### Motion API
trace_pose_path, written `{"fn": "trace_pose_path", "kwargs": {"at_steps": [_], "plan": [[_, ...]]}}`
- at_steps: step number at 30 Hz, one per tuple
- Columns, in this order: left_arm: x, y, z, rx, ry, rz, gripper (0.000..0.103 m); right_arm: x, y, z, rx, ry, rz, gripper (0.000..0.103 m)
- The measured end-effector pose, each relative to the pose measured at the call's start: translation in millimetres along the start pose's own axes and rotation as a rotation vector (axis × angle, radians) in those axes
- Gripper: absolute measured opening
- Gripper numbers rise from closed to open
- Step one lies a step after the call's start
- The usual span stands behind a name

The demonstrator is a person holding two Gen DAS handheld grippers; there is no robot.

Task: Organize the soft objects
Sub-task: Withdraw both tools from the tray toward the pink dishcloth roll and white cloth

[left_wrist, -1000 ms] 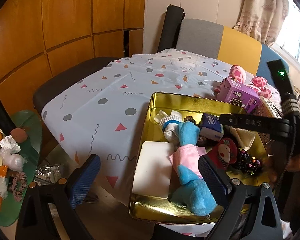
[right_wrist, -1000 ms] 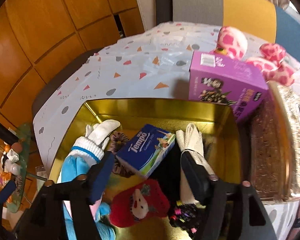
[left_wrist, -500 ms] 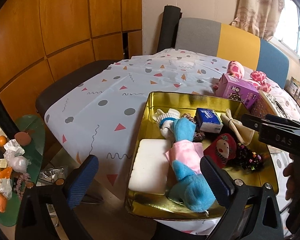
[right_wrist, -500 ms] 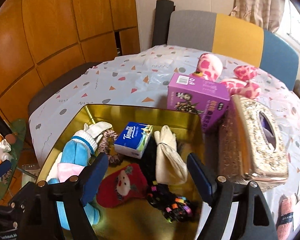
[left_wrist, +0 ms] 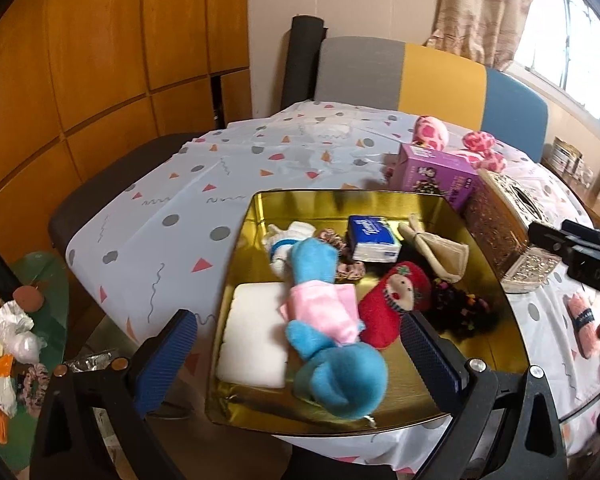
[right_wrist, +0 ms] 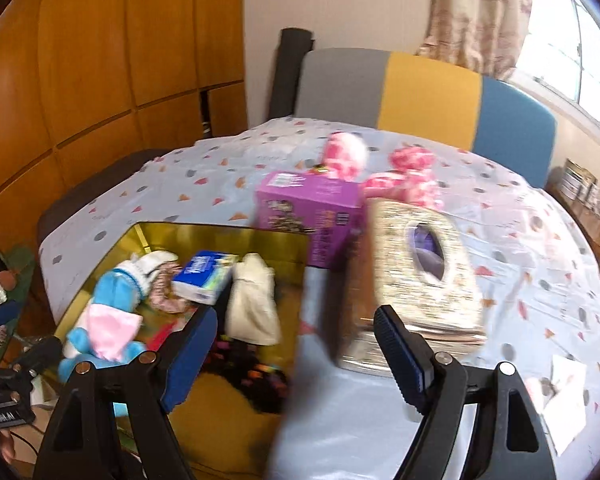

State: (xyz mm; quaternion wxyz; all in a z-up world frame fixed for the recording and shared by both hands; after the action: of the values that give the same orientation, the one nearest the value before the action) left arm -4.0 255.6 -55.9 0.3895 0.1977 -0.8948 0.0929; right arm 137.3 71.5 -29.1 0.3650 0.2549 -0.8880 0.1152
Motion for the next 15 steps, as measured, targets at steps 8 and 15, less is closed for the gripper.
{"fn": "trace_pose_path", "kwargs": {"at_steps": [8, 15], "plan": [[4.9, -43.1, -4.9, -0.109, -0.012, 0.056, 0.102, 21.6, -113.9, 18.9, -0.149, 0.0, 0.151, 0.082], [12.6, -94.3, -11.6, -0.201, -0.019, 0.149, 0.102, 51.3, -230.1, 47.7, -0.316, -0.007, 0.335, 0.082]]}}
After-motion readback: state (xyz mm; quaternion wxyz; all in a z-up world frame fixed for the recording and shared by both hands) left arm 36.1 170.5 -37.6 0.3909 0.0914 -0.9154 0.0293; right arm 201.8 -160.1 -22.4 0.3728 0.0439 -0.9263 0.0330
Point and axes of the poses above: each gripper's, at about its wrist camera, not at the fingertips, and x roughly against the way its jaws point, y to its left, z to its underside, the point moved 10 cm from there along -x, roughly the way its jaws point, and after that the axes turned 4 degrees about y, right-handed, at the moved point
